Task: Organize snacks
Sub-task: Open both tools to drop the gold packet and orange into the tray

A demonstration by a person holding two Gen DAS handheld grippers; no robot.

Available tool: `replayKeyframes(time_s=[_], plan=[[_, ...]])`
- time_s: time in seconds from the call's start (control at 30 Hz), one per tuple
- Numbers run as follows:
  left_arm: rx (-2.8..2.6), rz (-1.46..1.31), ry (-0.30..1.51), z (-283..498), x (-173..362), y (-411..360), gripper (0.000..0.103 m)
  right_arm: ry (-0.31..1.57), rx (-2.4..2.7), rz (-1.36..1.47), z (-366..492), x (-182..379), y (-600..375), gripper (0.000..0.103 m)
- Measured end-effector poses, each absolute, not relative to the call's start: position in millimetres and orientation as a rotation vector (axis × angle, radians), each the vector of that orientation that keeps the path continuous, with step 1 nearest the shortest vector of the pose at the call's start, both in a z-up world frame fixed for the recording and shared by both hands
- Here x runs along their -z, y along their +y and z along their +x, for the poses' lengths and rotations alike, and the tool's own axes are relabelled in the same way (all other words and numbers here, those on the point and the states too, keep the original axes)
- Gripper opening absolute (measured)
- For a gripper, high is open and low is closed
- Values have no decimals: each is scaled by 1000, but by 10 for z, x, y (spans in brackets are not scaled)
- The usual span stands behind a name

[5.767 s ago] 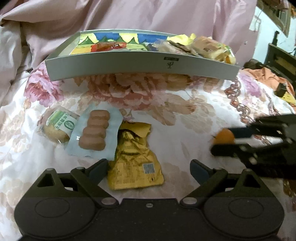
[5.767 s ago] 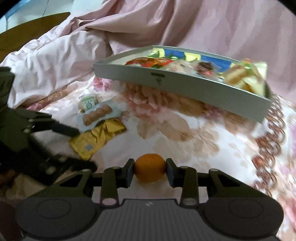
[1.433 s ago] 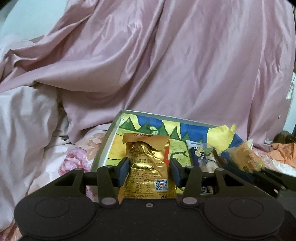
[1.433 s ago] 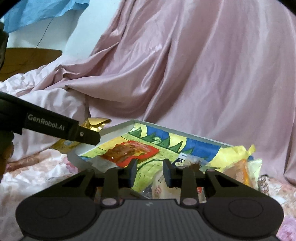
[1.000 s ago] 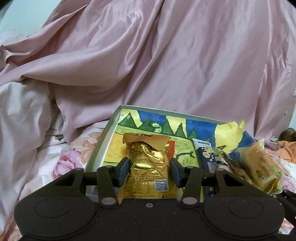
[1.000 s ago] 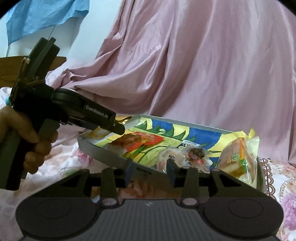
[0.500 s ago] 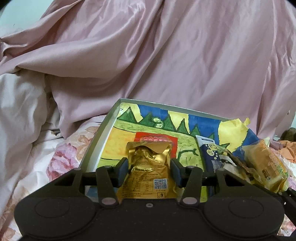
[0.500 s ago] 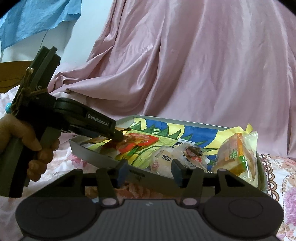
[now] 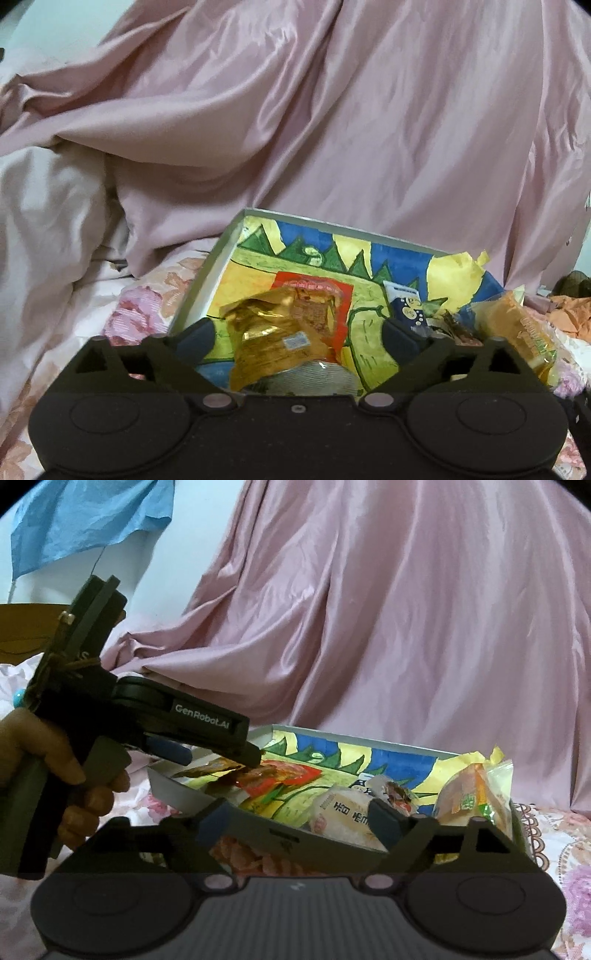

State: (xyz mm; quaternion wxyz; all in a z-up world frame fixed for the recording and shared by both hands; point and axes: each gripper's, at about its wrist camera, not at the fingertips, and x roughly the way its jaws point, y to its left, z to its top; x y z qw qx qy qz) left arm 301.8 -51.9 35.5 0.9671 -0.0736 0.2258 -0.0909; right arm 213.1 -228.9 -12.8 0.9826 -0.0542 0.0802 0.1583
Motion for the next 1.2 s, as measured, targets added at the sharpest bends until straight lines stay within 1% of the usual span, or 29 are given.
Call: replayKeyframes(time_s=[0.07,0.27,0.33,0.4,0.53,0.67,0.83,0.93,1.0,1.03,1.1,1.13,1.2], plan=[[179,-156,443,2956,-359,-495,102,174,-321,-103,2030,145,-2291,91],[151,-152,444,2813,-298,-424,102,266,-319,-137,1889,261,-2170,91],[140,-153,446,2765,-269,-388,102,288,-310,-157,1920,272,-2120,91],[131,-161,448,2707,-232,-342,102,351,-298,-160,2009,302,-2093,91],[106,-161,462,2612,-121,-258,102,448,-262,-83,2165,381,-2134,90],[70,-149,488,2542,25,-184,102,517,-238,-43,2294,487,-2174,84],[45,-129,524,2497,189,-129,102,558,-233,-30,2401,572,-2154,78],[46,-128,533,2503,214,-113,102,580,-226,-43,2463,617,-2113,71],[48,-128,533,2509,205,-112,102,591,-214,-51,2504,640,-2092,61],[48,-127,534,2510,200,-111,102,594,-206,-56,2516,649,-2084,58],[47,-127,534,2504,189,-113,102,592,-192,-64,2541,662,-2071,41],[45,-129,533,2497,183,-109,102,589,-187,-68,2550,663,-2065,39],[41,-131,533,2480,167,-93,102,587,-185,-73,2554,655,-2058,38]])
